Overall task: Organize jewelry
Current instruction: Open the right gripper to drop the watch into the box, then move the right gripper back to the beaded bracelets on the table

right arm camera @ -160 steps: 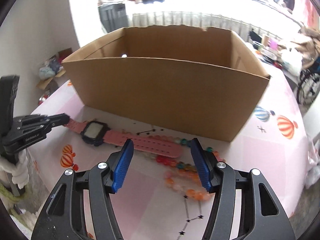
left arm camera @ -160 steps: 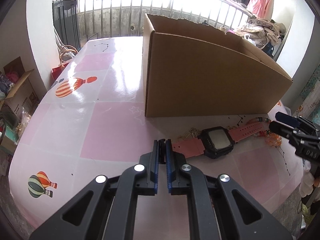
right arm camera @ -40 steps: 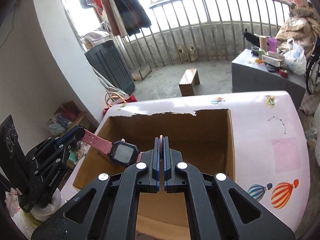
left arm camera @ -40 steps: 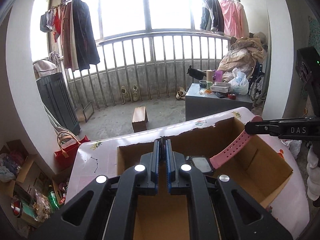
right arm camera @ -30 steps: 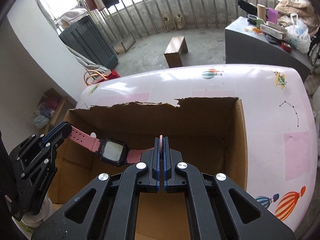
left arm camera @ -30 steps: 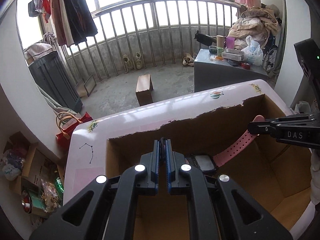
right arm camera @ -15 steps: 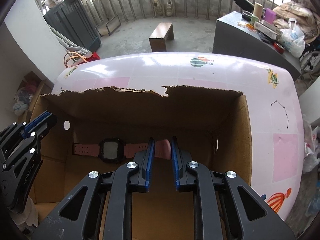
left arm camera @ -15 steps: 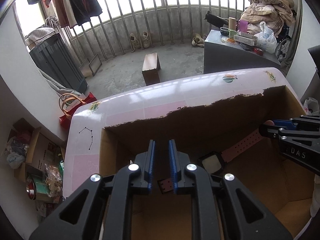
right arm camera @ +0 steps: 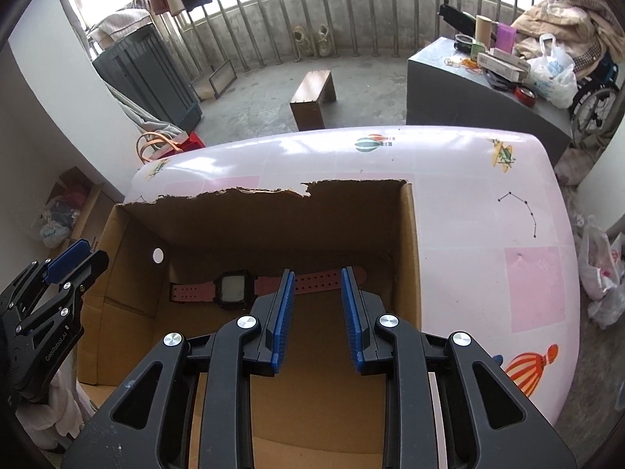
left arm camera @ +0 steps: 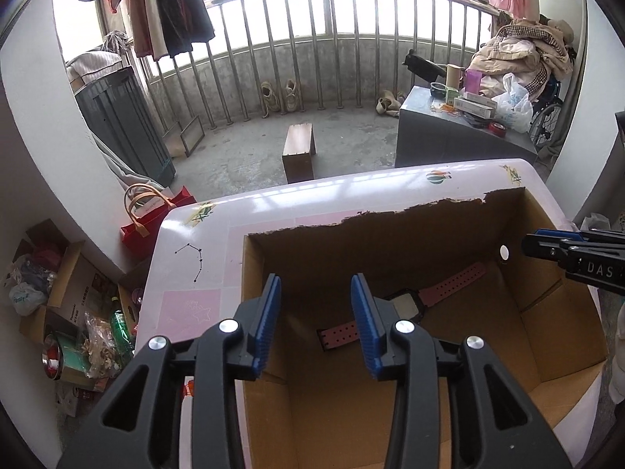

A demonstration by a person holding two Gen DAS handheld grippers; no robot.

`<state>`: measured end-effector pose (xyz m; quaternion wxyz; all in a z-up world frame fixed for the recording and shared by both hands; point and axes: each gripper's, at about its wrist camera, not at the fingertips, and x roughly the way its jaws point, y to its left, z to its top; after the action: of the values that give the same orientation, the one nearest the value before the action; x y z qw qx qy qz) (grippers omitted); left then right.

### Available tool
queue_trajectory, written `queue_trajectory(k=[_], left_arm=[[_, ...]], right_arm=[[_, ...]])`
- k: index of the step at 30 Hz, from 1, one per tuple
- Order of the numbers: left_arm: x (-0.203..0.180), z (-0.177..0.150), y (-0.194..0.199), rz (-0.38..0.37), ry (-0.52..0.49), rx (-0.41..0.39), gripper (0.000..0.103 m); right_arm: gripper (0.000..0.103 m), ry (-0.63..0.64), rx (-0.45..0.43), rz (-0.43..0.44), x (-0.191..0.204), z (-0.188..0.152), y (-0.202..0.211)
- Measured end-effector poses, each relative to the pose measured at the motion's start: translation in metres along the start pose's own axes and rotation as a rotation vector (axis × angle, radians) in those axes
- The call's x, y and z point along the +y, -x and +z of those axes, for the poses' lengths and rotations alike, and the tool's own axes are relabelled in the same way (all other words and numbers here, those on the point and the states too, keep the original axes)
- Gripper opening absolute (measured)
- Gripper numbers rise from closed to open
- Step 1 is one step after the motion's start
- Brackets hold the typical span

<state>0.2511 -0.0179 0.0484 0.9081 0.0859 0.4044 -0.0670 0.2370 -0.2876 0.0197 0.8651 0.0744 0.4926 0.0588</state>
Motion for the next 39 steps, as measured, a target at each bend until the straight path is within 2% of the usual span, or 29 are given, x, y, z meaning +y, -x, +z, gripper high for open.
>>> queue_trajectory(k=[5, 7, 10, 12, 16, 21, 24, 26, 35, 39], left_arm=[[0.014, -0.02, 0.033, -0.029, 0.043, -0.041, 0.037], [0.019, -0.033, 0.052, -0.048, 0.054, -0.082, 0.037], [0.029, -0.061, 0.08, -0.095, 0.074, -0.126, 0.037], [0.033, -0.082, 0.096, -0.109, 0.076, -0.149, 0.036], [0.034, -0.125, 0.115, -0.141, 0.062, -0.168, 0.037], [0.018, -0.174, 0.115, -0.18, 0.041, -0.148, 0.038], [0.001, -0.194, 0.107, -0.23, 0.022, -0.138, 0.039], [-0.01, -0.203, 0.098, -0.264, 0.017, -0.115, 0.039], [-0.073, -0.207, 0.067, -0.37, -0.066, -0.076, 0.039], [-0.087, -0.202, 0.052, -0.425, -0.057, -0.05, 0.039]], right_arm=[[0.024, -0.018, -0.041, 0.03, -0.005, -0.018, 0.031], [0.024, -0.015, -0.065, 0.042, -0.005, -0.032, 0.044], [0.025, 0.003, -0.114, 0.054, -0.003, -0.059, 0.069], [0.029, 0.022, -0.155, 0.045, -0.001, -0.081, 0.084], [0.033, 0.052, -0.202, 0.043, 0.002, -0.128, 0.102], [0.037, 0.006, -0.221, 0.095, -0.006, -0.18, 0.104], [0.037, 0.01, -0.235, 0.053, -0.009, -0.202, 0.098], [0.037, 0.004, -0.219, 0.054, -0.012, -0.21, 0.091], [0.035, -0.049, -0.144, 0.051, -0.031, -0.22, 0.059], [0.033, -0.035, -0.129, 0.056, -0.034, -0.217, 0.05]])
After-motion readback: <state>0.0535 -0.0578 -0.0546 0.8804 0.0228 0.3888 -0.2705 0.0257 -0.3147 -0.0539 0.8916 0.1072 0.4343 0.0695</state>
